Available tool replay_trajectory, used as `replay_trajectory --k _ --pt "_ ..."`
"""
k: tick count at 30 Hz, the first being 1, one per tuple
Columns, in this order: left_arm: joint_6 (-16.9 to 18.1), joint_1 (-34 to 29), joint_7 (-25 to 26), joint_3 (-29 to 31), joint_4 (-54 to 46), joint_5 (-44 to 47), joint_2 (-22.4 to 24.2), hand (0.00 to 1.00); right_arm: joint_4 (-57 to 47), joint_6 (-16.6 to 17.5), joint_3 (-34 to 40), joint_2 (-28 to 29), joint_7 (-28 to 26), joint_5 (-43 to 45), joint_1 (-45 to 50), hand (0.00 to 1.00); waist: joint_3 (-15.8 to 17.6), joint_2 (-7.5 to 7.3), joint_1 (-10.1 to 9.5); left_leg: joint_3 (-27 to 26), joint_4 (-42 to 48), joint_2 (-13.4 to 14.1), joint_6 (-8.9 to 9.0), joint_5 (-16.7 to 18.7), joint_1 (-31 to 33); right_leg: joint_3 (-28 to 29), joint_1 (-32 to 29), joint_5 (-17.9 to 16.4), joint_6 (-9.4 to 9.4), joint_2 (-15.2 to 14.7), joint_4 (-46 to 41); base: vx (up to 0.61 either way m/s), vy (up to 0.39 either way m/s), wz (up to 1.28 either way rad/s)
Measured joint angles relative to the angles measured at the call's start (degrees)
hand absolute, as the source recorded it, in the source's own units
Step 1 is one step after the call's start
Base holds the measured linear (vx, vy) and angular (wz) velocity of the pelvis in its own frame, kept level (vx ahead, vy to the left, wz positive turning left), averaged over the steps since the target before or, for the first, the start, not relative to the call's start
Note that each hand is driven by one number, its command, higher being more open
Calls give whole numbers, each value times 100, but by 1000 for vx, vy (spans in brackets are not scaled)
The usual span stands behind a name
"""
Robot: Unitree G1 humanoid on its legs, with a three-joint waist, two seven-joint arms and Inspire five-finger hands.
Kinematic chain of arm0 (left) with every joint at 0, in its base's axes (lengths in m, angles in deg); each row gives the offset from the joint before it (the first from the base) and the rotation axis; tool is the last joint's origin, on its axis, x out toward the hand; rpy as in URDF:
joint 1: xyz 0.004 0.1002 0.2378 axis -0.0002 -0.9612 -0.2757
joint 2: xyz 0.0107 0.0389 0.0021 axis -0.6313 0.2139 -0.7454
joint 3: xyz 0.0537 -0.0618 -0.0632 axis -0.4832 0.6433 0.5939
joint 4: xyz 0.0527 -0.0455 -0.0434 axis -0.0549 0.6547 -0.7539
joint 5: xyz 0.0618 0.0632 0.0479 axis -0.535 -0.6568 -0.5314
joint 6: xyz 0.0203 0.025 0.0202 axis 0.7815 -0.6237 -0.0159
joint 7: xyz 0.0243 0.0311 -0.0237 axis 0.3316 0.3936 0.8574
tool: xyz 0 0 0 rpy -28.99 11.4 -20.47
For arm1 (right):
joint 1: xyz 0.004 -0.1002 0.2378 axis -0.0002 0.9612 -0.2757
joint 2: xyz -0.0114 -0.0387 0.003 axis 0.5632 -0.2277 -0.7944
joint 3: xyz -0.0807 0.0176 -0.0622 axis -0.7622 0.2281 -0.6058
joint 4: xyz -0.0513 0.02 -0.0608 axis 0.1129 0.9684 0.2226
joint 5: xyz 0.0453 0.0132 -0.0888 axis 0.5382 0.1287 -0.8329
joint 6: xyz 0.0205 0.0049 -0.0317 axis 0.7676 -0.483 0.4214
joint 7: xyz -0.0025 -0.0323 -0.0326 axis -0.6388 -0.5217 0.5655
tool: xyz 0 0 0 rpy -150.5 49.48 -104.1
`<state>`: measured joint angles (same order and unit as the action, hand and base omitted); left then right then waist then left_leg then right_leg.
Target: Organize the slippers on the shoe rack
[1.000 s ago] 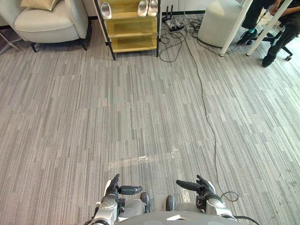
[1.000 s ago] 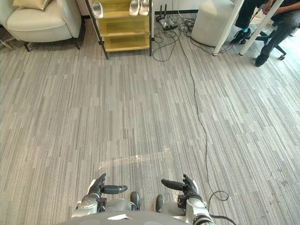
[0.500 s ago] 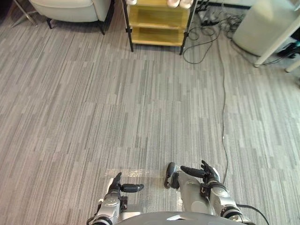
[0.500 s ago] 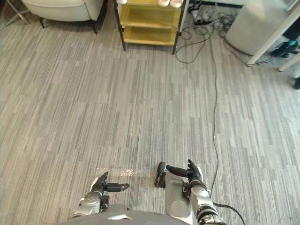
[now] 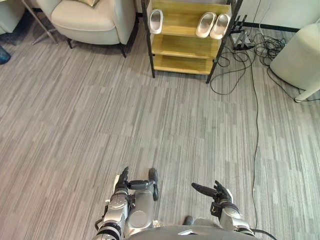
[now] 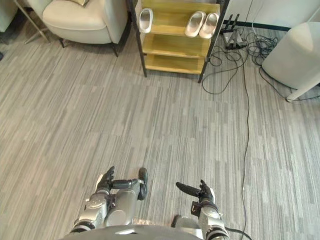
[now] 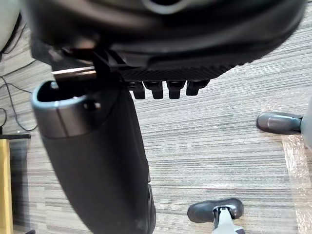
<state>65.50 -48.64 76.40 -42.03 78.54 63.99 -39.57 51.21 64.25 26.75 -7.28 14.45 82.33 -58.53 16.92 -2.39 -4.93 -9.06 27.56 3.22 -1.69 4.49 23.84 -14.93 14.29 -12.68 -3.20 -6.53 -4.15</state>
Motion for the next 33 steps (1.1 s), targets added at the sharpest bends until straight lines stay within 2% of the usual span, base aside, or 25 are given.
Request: replay_trajectory --k 2,3,4,5,6,8,9,11,12,13,14,15,16,17,18,19,20,22,24,26,28,29,30,31,33 --pt "-10 11 31 4 110 -9 -20 100 1 -21 -12 48 -17 -9 -28 100 -31 -10 -98 -238 355 106 -62 447 -295 409 -140 57 -97 -132 -851 556 197 -52" --pt "-46 -55 26 -26 194 -35 -68 100 -2 -9 -87 63 -39 -29 -35 100 -112 -1 -64 -305 285 113 -71 713 -644 578 -425 252 -408 -254 -1882 363 148 -52" --pt "-59 -81 27 -56 212 -44 -86 100 -4 -4 -101 66 -43 -41 -31 100 -129 -12 -40 -307 225 93 -65 787 -774 601 -540 340 -502 -302 -2190 519 212 -22" --pt "-82 -143 30 -164 273 -62 -126 100 -8 1 -159 69 -59 -60 -7 100 -175 -74 51 -283 -51 0 -114 1046 -1169 612 -1089 893 -653 -521 -3577 332 114 0" --pt "-118 -157 35 -223 284 -63 -127 100 -6 2 -177 67 -68 -60 12 100 -186 -91 77 -271 -143 -28 -142 1113 -1338 632 -1357 1009 -655 -589 -4153 494 129 5" --pt "-178 -185 55 -293 339 -55 -152 100 -90 47 -209 50 -98 -78 69 100 -186 -91 117 -245 -404 -46 -125 1292 -1926 411 -2118 145 -209 -610 -5184 428 32 5" --pt "-177 -200 72 -305 357 -54 -156 100 -148 55 -233 22 -101 -93 67 100 -171 -67 153 -235 -504 -45 -91 1315 -2107 248 -2291 -34 -65 -602 -5200 468 -5 11" --pt "-178 -264 105 -303 447 -55 -159 100 -211 92 -322 -57 -130 -108 -24 100 -149 7 286 -140 -947 86 -52 1345 -2791 -381 -2938 -403 377 -352 -4282 561 -68 24" --pt "-178 -265 105 -303 447 -55 -158 100 -240 92 -334 -62 -132 -109 -26 100 -144 19 292 -132 -1011 117 -52 1345 -2869 -404 -3033 -403 377 -288 -4082 678 -139 35" --pt "-177 -281 101 -303 448 -57 -151 100 -314 126 -363 -79 -140 -110 -35 100 -115 67 330 -72 -1181 238 -50 1344 -3099 -405 -3307 -292 294 -76 -3281 729 -177 52" --pt "-176 -342 98 -306 450 -61 -139 100 -366 128 -370 -84 -140 -116 -36 100 -117 63 377 47 -1375 288 4 1352 -3331 -314 -3444 114 151 81 -2219 508 -132 65" --pt "-175 -374 89 -315 452 -63 -136 100 -354 117 -372 -93 -139 -118 -22 100 -126 44 395 73 -1453 269 137 1364 -3456 -266 -3456 456 130 105 -1744 526 -156 90" --pt "-172 -401 71 -301 567 -65 -72 100 -242 105 -368 -186 -140 -123 43 100 -176 113 444 327 -1535 428 443 1511 -3784 -147 -3332 1400 583 223 -1725 533 -181 52" --pt "-171 -374 77 -289 621 -70 -9 100 -196 45 -339 -242 -149 -157 -35 100 -223 277 373 378 -1499 576 493 1479 -3779 -146 -3392 1275 618 309 -1950 779 -281 54" --pt "-165 -342 42 -289 653 -81 69 100 -121 43 -162 -268 -142 -236 -42 100 -247 344 399 532 -1164 635 716 1296 -3673 -208 -3403 777 669 281 -2285 752 -284 13" --pt "-170 -356 34 -280 658 -87 106 100 -107 -1 -102 -282 -142 -236 -39 100 -262 383 404 574 -959 680 780 1217 -3618 -249 -3330 681 701 292 -2303 694 -278 35" --pt "-172 -347 9 -155 638 -162 160 100 -124 -25 0 -289 -135 -239 60 100 -257 451 416 763 152 766 723 788 -3265 -347 -2891 489 689 390 -2082 547 -223 22" --pt "-172 -367 -5 3 574 -182 198 100 -178 -41 -2 -296 -133 -236 160 100 -223 496 386 821 1421 930 754 237 -2785 -382 -2375 423 700 516 -1697 461 -197 18" --pt "-153 -392 -3 178 247 -172 231 100 -249 -43 5 -235 -102 -213 280 100 -196 508 282 603 3441 1310 752 682 -1694 -395 -1556 346 752 758 -1126 413 -132 1" --pt "-112 -385 -12 165 37 -166 177 100 -245 -41 6 -92 -92 -205 272 100 -162 373 207 418 3341 1223 672 944 -1004 -321 -1042 313 710 770 -726 429 -50 -16" --pt "-59 -345 -3 173 -41 -103 182 100 -216 -46 15 -6 -84 -198 229 100 -117 322 166 341 2080 898 679 1155 -647 -163 -680 314 668 715 -441 423 76 -36" --pt "-53 -313 -7 162 -42 -66 177 100 -194 -47 24 9 -75 -198 209 100 -101 310 123 368 1170 645 694 1133 -648 -46 -557 257 546 611 -394 311 138 -40" --pt "-52 -308 -5 151 -33 -62 176 100 -166 -44 29 6 -71 -199 209 100 -100 310 116 389 614 506 677 1017 -666 9 -498 209 464 554 -386 415 227 -66" --pt "-54 -342 -4 74 36 -6 244 100 -105 -48 25 -48 -66 -203 234 100 -146 403 56 507 -403 320 342 6 -821 265 -394 44 190 573 -377 428 226 -52" --pt "-50 -297 -2 5 102 -61 140 100 -60 -75 -73 25 -48 -213 238 100 -199 183 54 366 -507 96 216 120 -960 442 -362 27 170 324 -328 421 179 -28"
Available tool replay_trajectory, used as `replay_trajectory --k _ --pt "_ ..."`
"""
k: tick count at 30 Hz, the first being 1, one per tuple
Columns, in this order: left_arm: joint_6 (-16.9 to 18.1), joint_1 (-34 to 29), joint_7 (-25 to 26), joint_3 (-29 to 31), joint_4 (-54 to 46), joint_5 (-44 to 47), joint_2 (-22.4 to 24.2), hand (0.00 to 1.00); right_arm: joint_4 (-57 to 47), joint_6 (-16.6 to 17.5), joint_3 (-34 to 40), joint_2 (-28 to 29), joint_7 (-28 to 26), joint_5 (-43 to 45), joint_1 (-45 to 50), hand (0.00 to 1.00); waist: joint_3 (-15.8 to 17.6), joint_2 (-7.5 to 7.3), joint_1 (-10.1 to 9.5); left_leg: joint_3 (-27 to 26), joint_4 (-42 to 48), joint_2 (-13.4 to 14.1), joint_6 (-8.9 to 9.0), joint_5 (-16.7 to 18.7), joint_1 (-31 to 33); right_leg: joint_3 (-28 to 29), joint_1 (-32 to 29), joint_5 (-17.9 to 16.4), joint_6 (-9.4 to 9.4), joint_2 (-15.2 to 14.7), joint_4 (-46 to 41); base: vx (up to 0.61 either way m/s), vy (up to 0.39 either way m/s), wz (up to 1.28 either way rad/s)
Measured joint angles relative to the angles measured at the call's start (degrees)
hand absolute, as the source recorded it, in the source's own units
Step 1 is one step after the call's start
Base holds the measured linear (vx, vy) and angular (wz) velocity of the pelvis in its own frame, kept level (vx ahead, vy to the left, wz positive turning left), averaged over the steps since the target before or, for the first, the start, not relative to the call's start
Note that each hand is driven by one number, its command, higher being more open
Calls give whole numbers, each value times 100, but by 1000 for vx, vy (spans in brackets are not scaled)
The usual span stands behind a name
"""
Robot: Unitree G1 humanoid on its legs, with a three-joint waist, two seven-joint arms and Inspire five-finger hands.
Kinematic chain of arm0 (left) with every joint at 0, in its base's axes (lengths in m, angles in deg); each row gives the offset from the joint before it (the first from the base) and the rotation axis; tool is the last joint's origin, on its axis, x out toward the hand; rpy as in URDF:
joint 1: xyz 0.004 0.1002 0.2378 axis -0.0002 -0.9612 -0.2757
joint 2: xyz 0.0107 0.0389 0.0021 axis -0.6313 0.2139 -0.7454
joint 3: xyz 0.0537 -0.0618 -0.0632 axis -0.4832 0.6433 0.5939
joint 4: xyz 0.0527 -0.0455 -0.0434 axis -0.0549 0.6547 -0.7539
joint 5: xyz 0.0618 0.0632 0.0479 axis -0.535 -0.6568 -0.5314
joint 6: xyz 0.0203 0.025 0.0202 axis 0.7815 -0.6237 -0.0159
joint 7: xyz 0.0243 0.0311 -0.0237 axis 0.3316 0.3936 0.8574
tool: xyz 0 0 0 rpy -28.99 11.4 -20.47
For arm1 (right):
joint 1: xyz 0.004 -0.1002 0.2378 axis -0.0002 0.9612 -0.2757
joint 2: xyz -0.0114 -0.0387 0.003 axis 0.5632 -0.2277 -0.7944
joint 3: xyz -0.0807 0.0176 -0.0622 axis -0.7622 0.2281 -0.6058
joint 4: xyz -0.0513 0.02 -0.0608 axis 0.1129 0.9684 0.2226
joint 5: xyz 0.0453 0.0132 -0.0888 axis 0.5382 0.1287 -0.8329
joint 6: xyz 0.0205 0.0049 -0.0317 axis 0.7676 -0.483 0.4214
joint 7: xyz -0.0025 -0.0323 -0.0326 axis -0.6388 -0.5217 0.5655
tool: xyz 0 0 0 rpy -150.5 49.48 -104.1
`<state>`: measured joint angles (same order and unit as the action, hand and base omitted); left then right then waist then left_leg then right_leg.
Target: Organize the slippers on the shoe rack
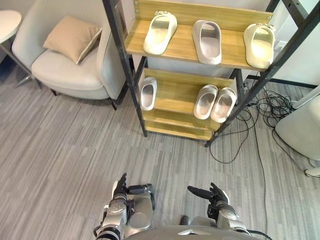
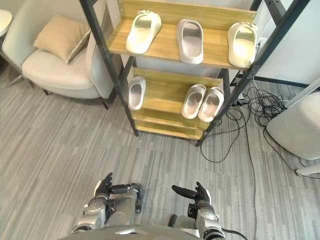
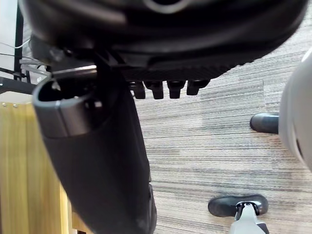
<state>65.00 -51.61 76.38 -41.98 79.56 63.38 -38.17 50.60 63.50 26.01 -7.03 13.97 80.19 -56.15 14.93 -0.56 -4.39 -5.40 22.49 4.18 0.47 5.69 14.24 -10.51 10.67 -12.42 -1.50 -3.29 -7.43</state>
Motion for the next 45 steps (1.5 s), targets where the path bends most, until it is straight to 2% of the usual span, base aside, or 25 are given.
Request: replay_trajectory --k 2,3,4,5,6,7,8,10,12,13,14,15,17,19,20,21,22,23,25,27,29,30,32,36,45 --pt "-9 26 2 22 53 11 -26 100 67 -17 5 3 -2 -9 -4 100 -21 -44 -37 -249 295 -52 -138 461 -153 215 -122 -126 -218 -231 -652 452 181 -46" --pt "-22 18 -3 20 159 9 -67 100 64 -17 -26 3 -24 -25 -44 100 -20 -45 -44 -483 127 -47 -210 580 -545 365 -501 -131 -336 -386 -1764 384 176 -66" --pt "-26 15 -5 19 178 9 -93 100 69 -17 -40 4 -29 -31 -54 100 -23 -52 -43 -535 46 -53 -225 598 -668 389 -633 -84 -420 -440 -2116 365 156 -68" --pt "-54 8 -6 -56 251 2 -143 100 68 -16 -52 9 -58 -40 -102 100 -29 -62 -8 -645 -174 -62 -286 644 -1006 361 -1024 -34 -636 -611 -3123 216 74 -35" --pt "-77 8 -7 -127 294 0 -191 100 56 -10 -55 8 -63 -45 -124 100 -30 -64 33 -658 -252 -63 -287 670 -1157 227 -1174 -96 -605 -708 -3521 214 36 -22" --pt "-99 -9 -11 -237 358 -1 -267 100 48 19 -117 -4 -68 -67 -141 100 -39 -67 96 -658 -442 -62 -289 684 -1428 -148 -1396 -199 -424 -858 -3912 262 18 2" --pt "-111 -35 -1 -225 382 -2 -287 100 44 67 -154 -3 -78 -123 -144 100 -56 -80 116 -644 -642 -37 -283 681 -1637 -411 -1587 -305 -247 -894 -3800 261 -6 8" --pt "-121 -39 -6 -226 410 -3 -305 100 43 118 -172 0 -94 -126 -148 100 -72 -100 128 -617 -779 22 -233 671 -1787 -527 -1782 -326 -210 -829 -3194 251 -86 10" --pt "-123 -37 -11 -228 446 -4 -311 100 38 147 -174 -2 -100 -126 -194 100 -66 -84 178 -541 -923 139 -106 674 -1871 -449 -2002 -239 -251 -666 -2089 268 -184 15" --pt "-125 -42 -11 -227 452 -5 -314 100 41 147 -176 -1 -101 -125 -238 100 -62 -78 201 -491 -967 195 4 682 -1906 -336 -2054 6 -262 -535 -1424 263 -220 19" --pt "-124 -45 -14 -229 454 -7 -323 100 50 140 -189 -2 -101 -123 -236 100 -85 -118 199 -454 -999 201 95 700 -1938 -232 -2033 513 -278 -461 -973 299 -237 34" --pt "-118 -21 -23 -225 512 -22 -334 100 89 128 -195 -45 -102 -121 -199 100 -105 -116 226 -290 -1006 197 241 772 -1992 -204 -1900 1059 -156 -394 -837 297 -237 27" --pt "-117 -25 -22 -208 569 -24 -145 100 167 108 -138 -157 -88 -126 -227 100 -148 129 196 -177 -1104 396 306 769 -2039 -246 -1857 877 -63 -211 -905 236 -216 19" --pt "-122 -28 -19 -194 576 -26 -7 100 165 86 -88 -213 -80 -127 -234 100 -134 252 210 -96 -1098 531 324 765 -2080 -369 -1783 742 7 -95 -913 222 -255 23" --pt "-121 -22 -38 -186 578 -91 -1 100 170 80 -85 -242 -81 -126 -210 100 -137 275 211 18 -905 641 424 774 -2018 -486 -1657 631 63 -20 -863 221 -294 53" --pt "-119 -10 -41 -175 531 -127 -7 100 144 81 2 -235 -79 -125 -136 100 -126 253 210 168 -124 774 533 834 -1712 -668 -1430 527 112 27 -771 216 -274 53" --pt "-119 -7 -40 -168 517 -127 -5 100 133 84 26 -234 -78 -123 -114 100 -123 250 208 183 121 808 554 845 -1610 -706 -1365 508 124 43 -738 206 -230 56" --pt "-117 -10 -30 -136 420 -127 -3 100 107 85 31 -250 -58 -123 -43 100 -111 237 186 169 960 947 630 825 -1237 -814 -1144 463 172 95 -632 141 -141 32" --pt "-110 -28 -28 -53 303 -128 21 100 97 82 33 -248 -44 -112 21 100 -108 229 140 86 1536 1043 703 935 -939 -855 -836 445 200 149 -441 144 -33 13" --pt "-112 -18 -31 -66 302 -134 23 100 101 83 39 -236 -44 -109 8 100 -95 206 146 -29 1175 899 704 1027 -774 -799 -745 468 162 104 -328 136 79 -12" --pt "-114 3 -41 -87 305 -185 22 100 99 80 90 -225 -47 -108 -9 100 -89 208 147 19 280 601 657 941 -693 -733 -747 495 83 -22 -307 134 193 -20" --pt "-111 7 -38 -203 324 -211 0 100 136 71 126 -232 -40 -111 -1 100 -131 172 99 19 -306 351 411 475 -885 -594 -718 518 -100 -103 -227 108 140 -16" --pt "-103 5 -31 -294 336 -233 -104 100 168 62 62 -168 -60 -119 18 100 -162 5 123 -7 -475 136 330 399 -961 -509 -617 588 -206 -246 61 154 127 0" --pt "-117 27 -83 -433 349 -246 -147 100 161 53 -32 -116 -124 -134 2 100 -158 -30 104 -15 -423 -15 231 461 -1133 -401 -399 615 -234 -349 151 95 105 0" --pt "-111 3 -223 -522 452 -372 -208 100 238 11 -560 -207 -337 -576 -5 100 -291 -37 110 91 -925 -58 208 370 -1412 -409 -249 620 -245 -306 372 -1 -13 1"
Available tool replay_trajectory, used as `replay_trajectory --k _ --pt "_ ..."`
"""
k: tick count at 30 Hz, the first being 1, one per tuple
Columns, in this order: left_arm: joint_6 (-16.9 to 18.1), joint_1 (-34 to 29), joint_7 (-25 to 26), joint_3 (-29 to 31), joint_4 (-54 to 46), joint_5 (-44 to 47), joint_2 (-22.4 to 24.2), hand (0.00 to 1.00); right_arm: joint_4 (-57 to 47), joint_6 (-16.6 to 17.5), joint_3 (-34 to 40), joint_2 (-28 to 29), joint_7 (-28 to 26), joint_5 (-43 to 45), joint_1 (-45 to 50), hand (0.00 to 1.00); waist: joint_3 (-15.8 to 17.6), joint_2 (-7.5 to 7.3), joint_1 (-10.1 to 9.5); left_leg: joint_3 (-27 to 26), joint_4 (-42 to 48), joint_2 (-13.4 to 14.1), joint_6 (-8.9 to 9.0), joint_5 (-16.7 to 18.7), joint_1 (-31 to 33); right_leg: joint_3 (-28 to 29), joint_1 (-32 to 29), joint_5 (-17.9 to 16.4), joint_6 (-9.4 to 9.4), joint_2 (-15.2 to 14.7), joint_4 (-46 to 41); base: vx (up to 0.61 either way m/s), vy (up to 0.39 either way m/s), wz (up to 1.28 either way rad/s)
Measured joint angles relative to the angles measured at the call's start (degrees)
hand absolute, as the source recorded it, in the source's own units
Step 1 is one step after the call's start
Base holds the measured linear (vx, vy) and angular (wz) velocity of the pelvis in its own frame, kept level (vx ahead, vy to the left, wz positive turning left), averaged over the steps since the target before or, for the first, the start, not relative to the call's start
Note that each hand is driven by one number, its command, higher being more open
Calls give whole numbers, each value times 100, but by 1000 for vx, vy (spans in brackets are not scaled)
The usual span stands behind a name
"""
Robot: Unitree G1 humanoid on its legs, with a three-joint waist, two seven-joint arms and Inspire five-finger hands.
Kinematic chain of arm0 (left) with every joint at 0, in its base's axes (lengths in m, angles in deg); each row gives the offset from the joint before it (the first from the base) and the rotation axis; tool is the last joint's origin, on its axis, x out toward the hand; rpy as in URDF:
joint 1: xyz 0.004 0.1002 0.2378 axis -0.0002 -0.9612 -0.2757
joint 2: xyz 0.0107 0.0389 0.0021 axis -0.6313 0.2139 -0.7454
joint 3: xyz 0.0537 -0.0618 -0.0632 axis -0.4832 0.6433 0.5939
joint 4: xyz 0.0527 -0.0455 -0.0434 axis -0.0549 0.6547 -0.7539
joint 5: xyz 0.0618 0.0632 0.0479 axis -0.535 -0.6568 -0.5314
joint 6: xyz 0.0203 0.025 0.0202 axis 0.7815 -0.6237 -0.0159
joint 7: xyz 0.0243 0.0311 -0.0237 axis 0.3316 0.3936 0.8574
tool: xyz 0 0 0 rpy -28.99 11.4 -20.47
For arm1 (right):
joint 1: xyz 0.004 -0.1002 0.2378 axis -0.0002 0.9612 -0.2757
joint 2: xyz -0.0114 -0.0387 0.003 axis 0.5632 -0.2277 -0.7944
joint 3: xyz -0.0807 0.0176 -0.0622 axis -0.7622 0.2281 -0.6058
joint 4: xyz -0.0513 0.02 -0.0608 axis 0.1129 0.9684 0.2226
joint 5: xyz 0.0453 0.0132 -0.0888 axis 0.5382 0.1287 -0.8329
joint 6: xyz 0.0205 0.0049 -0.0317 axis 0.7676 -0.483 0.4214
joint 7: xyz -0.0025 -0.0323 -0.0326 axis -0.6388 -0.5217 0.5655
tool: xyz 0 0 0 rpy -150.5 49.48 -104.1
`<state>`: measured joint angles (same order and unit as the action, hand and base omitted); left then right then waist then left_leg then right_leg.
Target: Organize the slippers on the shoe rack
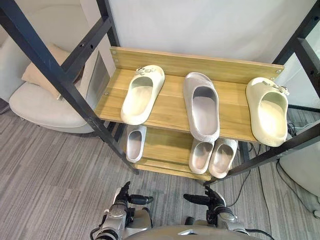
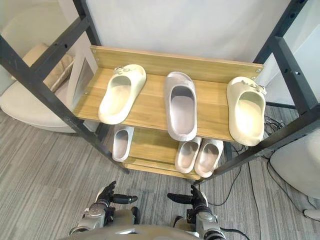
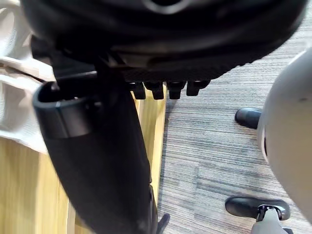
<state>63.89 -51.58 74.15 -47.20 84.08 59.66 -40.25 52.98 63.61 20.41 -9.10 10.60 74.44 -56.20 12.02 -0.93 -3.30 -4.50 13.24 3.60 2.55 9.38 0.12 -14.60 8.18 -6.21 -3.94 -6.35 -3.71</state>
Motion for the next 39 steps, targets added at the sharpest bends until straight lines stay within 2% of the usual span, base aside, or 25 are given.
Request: replay_trajectory --k 6,13,19,24,26,31,37,39 --pt "15 -15 -20 -120 6 -74 -31 100 93 -24 -825 -78 -154 -237 -112 100 -91 -41 -5 208 -414 -87 5 -314 9 -209 -30 66 0 -9 122 -33 -34 18" --pt "45 -13 17 -117 1 -75 -13 100 -106 -23 -2034 -4 -369 -333 -172 100 -97 -54 -103 364 -654 -155 -24 -544 26 -345 -1 215 38 -10 291 -53 -1 13" --pt "79 -7 107 -117 -22 -74 23 100 -939 -37 -3370 0 -603 -298 -364 100 -99 -79 -197 511 -837 -210 -49 -792 25 -460 -9 305 33 -38 306 -102 18 12" --pt "129 -1 220 -110 -29 -72 26 100 -2312 -28 -4410 -63 -930 180 -613 100 -103 -88 -278 564 -1066 -195 -48 -1036 17 -464 -116 381 31 -27 290 -112 12 4" --pt "168 0 263 -103 -30 -56 -39 100 -2766 -26 -4743 -332 -1016 221 -716 100 -105 -91 -326 573 -1096 -199 -45 -1064 -9 -439 -111 392 32 -30 286 -75 23 0" --pt "169 12 375 -107 -15 -56 -40 100 -3885 -20 -4982 -503 -1263 1021 -712 100 -102 -94 -342 571 -1097 -185 -36 -1073 -33 -390 -107 426 11 -12 289 -27 10 -3" --pt "173 23 414 -163 28 -50 -21 100 -6224 165 -5054 -705 -1453 2041 -808 100 -112 -67 -276 495 -1104 -134 -14 -1064 -111 -302 -89 418 26 21 245 5 -10 -8" --pt "170 60 433 -165 170 -16 -25 100 -6882 366 -4981 -833 -1503 2557 -1016 100 -125 -46 -210 425 -1110 -116 -9 -1061 -208 -231 -34 420 28 29 234 -1 4 -15"
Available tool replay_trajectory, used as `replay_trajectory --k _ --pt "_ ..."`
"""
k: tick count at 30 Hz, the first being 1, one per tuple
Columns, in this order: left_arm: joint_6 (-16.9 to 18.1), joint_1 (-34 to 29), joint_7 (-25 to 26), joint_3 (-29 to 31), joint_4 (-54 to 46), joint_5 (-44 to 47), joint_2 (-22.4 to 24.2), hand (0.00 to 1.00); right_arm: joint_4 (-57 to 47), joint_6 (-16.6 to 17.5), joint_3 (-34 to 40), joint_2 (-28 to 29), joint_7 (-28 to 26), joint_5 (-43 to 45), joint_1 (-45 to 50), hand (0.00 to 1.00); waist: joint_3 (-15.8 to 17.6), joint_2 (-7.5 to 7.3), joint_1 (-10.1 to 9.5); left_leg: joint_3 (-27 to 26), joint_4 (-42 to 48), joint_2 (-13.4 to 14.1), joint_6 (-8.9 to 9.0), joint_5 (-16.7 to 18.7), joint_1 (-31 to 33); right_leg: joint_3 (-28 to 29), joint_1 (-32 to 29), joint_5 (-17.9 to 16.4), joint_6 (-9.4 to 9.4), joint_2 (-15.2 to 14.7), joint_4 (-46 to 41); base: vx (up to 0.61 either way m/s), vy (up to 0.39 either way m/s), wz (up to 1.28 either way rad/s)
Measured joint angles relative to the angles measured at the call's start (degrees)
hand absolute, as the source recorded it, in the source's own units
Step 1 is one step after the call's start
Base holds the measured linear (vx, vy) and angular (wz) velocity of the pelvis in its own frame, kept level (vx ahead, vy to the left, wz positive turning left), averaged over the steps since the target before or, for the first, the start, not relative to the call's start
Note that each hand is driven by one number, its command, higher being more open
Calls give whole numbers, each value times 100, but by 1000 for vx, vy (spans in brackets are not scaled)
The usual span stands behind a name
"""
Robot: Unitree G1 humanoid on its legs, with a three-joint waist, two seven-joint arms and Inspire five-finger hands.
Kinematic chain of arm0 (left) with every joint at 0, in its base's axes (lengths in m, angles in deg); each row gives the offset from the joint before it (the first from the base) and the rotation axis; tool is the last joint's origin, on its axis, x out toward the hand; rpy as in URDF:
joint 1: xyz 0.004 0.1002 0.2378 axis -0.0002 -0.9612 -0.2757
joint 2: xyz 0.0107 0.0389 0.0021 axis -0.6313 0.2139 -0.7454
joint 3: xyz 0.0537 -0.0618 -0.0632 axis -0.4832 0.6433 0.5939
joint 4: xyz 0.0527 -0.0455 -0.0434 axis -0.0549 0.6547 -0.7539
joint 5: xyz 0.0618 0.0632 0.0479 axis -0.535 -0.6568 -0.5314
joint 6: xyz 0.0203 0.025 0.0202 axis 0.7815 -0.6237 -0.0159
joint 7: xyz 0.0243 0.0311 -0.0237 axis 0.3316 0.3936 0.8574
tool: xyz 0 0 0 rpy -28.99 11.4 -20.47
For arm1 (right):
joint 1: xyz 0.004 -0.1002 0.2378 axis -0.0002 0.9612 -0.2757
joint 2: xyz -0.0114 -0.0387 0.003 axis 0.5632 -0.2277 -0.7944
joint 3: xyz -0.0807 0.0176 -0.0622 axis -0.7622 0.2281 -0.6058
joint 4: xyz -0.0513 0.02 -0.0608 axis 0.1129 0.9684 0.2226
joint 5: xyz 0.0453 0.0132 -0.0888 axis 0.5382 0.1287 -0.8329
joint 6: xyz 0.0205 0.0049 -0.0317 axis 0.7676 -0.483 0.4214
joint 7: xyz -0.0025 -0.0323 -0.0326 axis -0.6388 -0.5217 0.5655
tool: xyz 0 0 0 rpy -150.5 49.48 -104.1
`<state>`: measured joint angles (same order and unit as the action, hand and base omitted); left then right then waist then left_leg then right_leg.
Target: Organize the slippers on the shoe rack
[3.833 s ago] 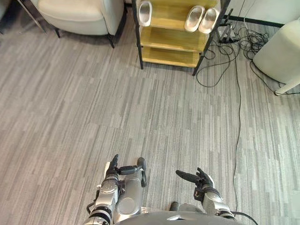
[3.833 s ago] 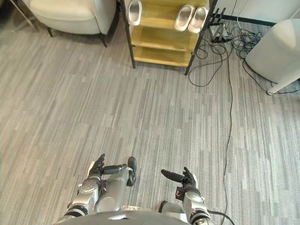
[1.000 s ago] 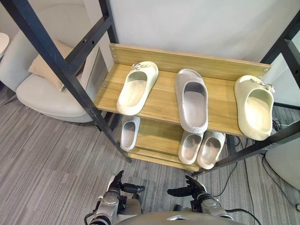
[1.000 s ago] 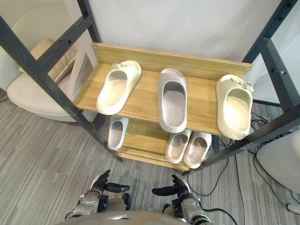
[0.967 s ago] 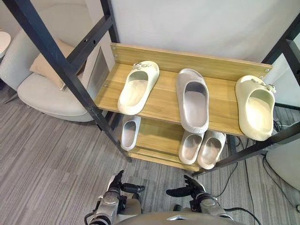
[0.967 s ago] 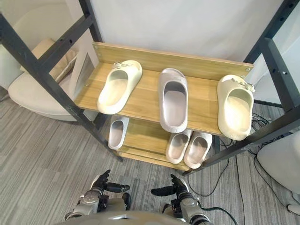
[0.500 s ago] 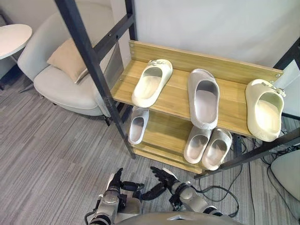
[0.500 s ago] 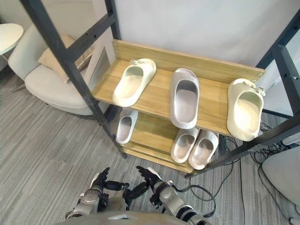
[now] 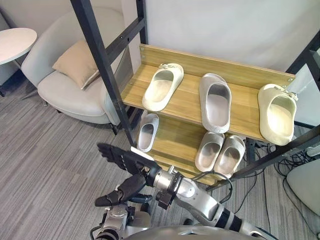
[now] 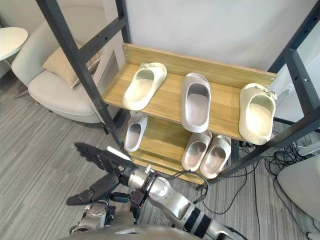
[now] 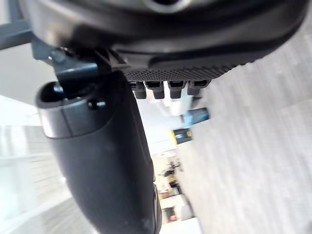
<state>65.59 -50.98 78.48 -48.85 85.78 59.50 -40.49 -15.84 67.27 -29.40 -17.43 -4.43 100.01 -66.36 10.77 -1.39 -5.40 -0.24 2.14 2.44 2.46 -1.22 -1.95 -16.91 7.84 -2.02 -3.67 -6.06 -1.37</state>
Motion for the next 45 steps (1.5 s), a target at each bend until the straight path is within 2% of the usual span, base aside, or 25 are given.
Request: replay_trajectory --k 9,13,17,20,30,37,45 --pt "1 -59 7 -152 185 55 29 100 -1005 314 607 -37 249 242 -84 100 -226 104 128 -196 -101 38 24 19 -270 205 96 -3 5 10 -16 -13 9 -12" --pt "3 -108 -33 -178 185 64 24 100 -1618 560 1606 -96 523 73 -94 100 -289 112 196 -246 -116 39 36 28 -328 266 115 7 1 9 -15 -5 7 -7" --pt "3 -185 -125 -175 184 154 31 100 -1970 931 2695 -334 925 -486 -104 100 -334 165 313 -309 -155 43 34 27 -392 331 140 24 3 15 12 0 7 -8" --pt "7 -235 -211 -176 181 153 44 100 -2062 1037 3138 -623 1168 -983 -107 100 -369 221 392 -391 -208 66 34 27 -445 422 140 49 5 39 52 8 4 -14" --pt "63 -282 -363 -148 155 151 40 100 -1733 995 3948 -1104 1814 -2958 -334 100 -384 204 443 -434 -312 102 34 26 -492 472 140 60 17 94 112 10 -4 -3" --pt "62 -300 -454 -37 152 148 43 100 -1067 782 4154 -1426 1988 -3516 -442 100 -398 170 443 -434 -388 110 34 26 -497 473 133 60 18 114 169 0 0 0" --pt "62 -303 -478 12 151 147 21 100 -100 531 4215 -1524 2050 -3813 -529 100 -372 101 440 -391 -457 87 34 26 -443 427 114 64 11 120 265 14 -1 2"
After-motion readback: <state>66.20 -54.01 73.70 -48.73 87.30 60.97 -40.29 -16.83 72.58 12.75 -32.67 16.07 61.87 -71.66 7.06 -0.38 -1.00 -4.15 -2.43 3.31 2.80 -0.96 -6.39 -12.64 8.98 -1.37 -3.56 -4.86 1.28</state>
